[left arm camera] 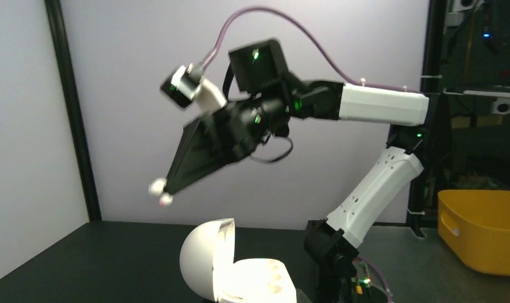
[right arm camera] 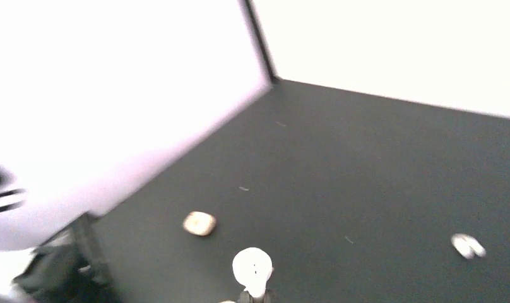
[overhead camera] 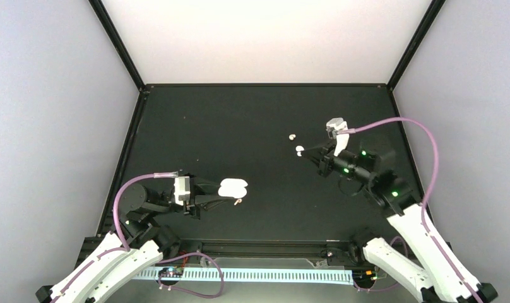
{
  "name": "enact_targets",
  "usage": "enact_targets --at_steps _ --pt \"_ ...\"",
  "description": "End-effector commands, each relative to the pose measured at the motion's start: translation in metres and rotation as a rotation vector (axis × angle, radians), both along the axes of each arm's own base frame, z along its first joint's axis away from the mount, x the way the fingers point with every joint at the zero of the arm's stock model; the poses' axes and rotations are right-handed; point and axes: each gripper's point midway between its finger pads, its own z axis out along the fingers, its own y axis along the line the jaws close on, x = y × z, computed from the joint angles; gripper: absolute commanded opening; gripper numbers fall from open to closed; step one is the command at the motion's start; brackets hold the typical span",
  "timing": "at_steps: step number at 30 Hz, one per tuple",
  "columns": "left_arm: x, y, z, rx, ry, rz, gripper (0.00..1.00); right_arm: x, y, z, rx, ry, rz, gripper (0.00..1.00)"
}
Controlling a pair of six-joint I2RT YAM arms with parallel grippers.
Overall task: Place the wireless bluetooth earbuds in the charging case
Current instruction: Pick up the earbud from the center of the board, then place the earbud in the charging case.
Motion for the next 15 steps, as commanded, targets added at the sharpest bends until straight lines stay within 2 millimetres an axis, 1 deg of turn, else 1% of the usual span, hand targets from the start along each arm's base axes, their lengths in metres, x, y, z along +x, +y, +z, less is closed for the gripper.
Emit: enact_targets --at_steps 1,4,6,7,8,10,15 --pt "-0.014 -0.002 0.009 -0.011 -0.050 -0.079 0.02 -0.080 0.031 0.049 0.039 -0.106 0.403 0.01" --pt "-0.014 -0.006 0.007 0.007 -0.039 -0.105 0.02 -0.104 0.034 0.065 -0.009 -0.142 0.475 0.01" --pt "-0.014 -0.009 0.006 0.015 -0.035 -0.118 0.02 -0.114 0.038 0.075 -0.053 -0.166 0.500 0.01" --pt "-0.014 -0.010 0.007 0.016 -0.036 -0.124 0.02 -0.116 0.040 0.079 -0.084 -0.181 0.502 0.01" --pt "-0.014 -0.011 0.008 0.019 -0.036 -0.129 0.02 -0.123 0.046 0.083 -0.107 -0.191 0.531 0.01" --pt "-0.014 -0.012 0.010 0.024 -0.043 -0.134 0.02 -0.130 0.056 0.088 -0.164 -0.215 0.552 0.01" --pt "-0.011 -0.013 0.008 0.045 -0.059 -0.119 0.01 -0.146 0.088 0.089 -0.268 -0.250 0.624 0.01"
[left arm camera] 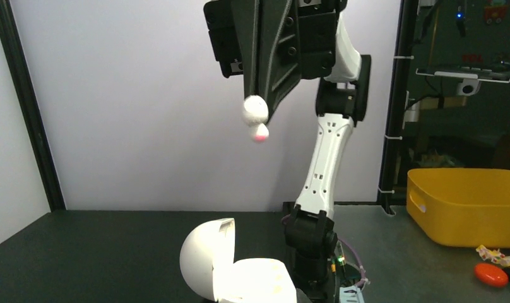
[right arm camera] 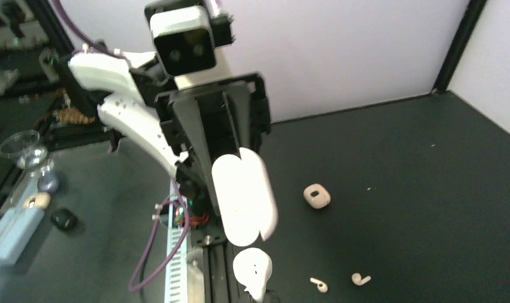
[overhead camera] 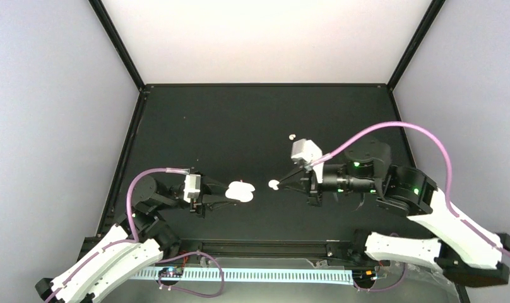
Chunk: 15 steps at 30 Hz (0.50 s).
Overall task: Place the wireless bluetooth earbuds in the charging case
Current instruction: Place the earbud in the charging case.
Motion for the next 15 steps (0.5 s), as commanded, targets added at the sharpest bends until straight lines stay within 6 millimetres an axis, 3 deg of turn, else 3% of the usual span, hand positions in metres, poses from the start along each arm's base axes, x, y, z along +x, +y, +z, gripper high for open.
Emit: enact_targets --at_steps 1,8,15 --pt "-0.008 0.005 0.019 -0.027 -0.079 -0.006 0.01 -0.001 0.016 -0.019 -0.155 -0.060 -0.020 0.01" --pt "-0.006 0.010 0.017 -0.047 -0.088 0.033 0.02 -0.013 0.049 -0.016 -0.151 -0.093 0.021 0.01" --pt "-0.007 0.011 0.017 -0.047 -0.095 0.033 0.01 -0.019 0.061 -0.009 -0.101 -0.080 0.060 0.01"
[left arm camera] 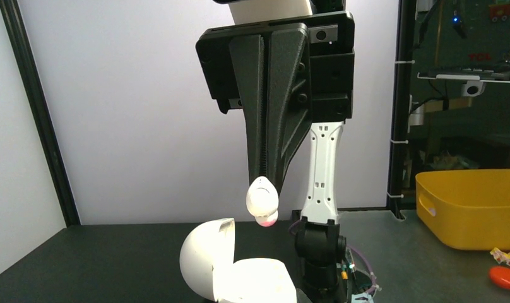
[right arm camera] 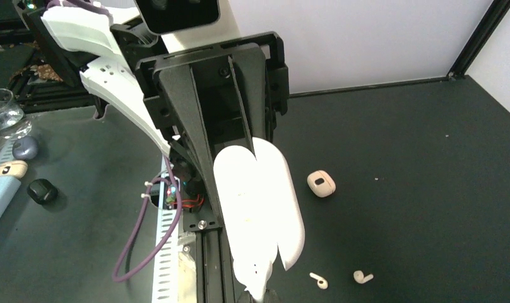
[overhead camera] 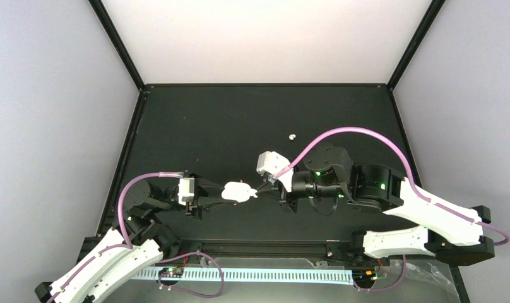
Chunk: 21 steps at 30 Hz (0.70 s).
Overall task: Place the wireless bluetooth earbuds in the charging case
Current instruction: Place the earbud in the charging case.
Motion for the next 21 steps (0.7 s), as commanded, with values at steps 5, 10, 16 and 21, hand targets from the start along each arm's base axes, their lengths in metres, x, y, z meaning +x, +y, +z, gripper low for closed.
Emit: enact_targets --at_steps 5,10,16,21 --pt "-0.001 0.002 0.007 -0.018 -0.036 0.010 0.01 -0.002 0.010 0.017 0.052 -0.020 0.014 0.01" --pt "-0.001 0.002 0.006 -0.016 -0.030 0.004 0.02 -0.001 0.013 0.014 0.030 -0.036 0.009 0.01" --pt "-0.001 0.001 0.006 -0.014 -0.027 0.005 0.02 -0.002 0.017 0.011 0.020 -0.048 0.011 0.01" --pt "0.000 0.001 0.006 -0.013 -0.023 0.005 0.02 -0.001 0.019 0.005 -0.002 -0.058 0.006 0.01"
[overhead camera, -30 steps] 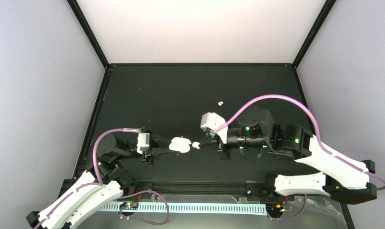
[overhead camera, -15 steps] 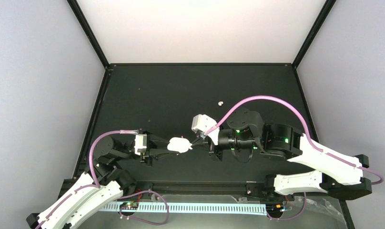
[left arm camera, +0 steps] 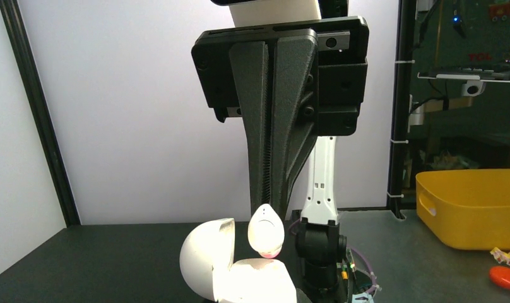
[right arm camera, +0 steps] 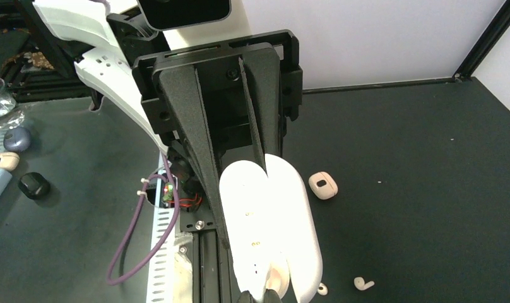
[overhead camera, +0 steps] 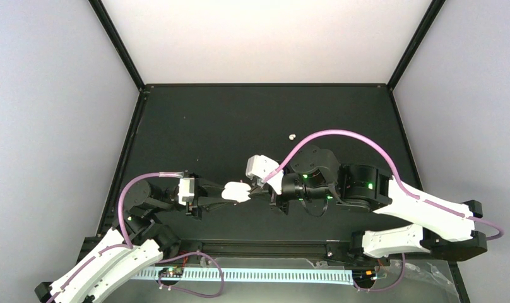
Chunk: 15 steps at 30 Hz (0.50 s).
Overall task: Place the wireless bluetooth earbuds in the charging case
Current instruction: Place the earbud in the charging case.
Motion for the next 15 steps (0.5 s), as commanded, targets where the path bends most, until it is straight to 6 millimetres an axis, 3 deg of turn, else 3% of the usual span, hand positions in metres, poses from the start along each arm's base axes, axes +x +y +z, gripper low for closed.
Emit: enact_targets --at_steps 1,15 --pt "-0.0006 0.0013 0.0055 -0.013 -0.021 0.003 0.01 0.0022 0.0006 0.0096 0.014 -0.040 -0.012 0.01" --pt "-0.0035 0.0011 0.0064 -0.016 -0.022 -0.014 0.02 0.0028 0.0073 0.0059 0.003 -0.058 -0.013 0.01"
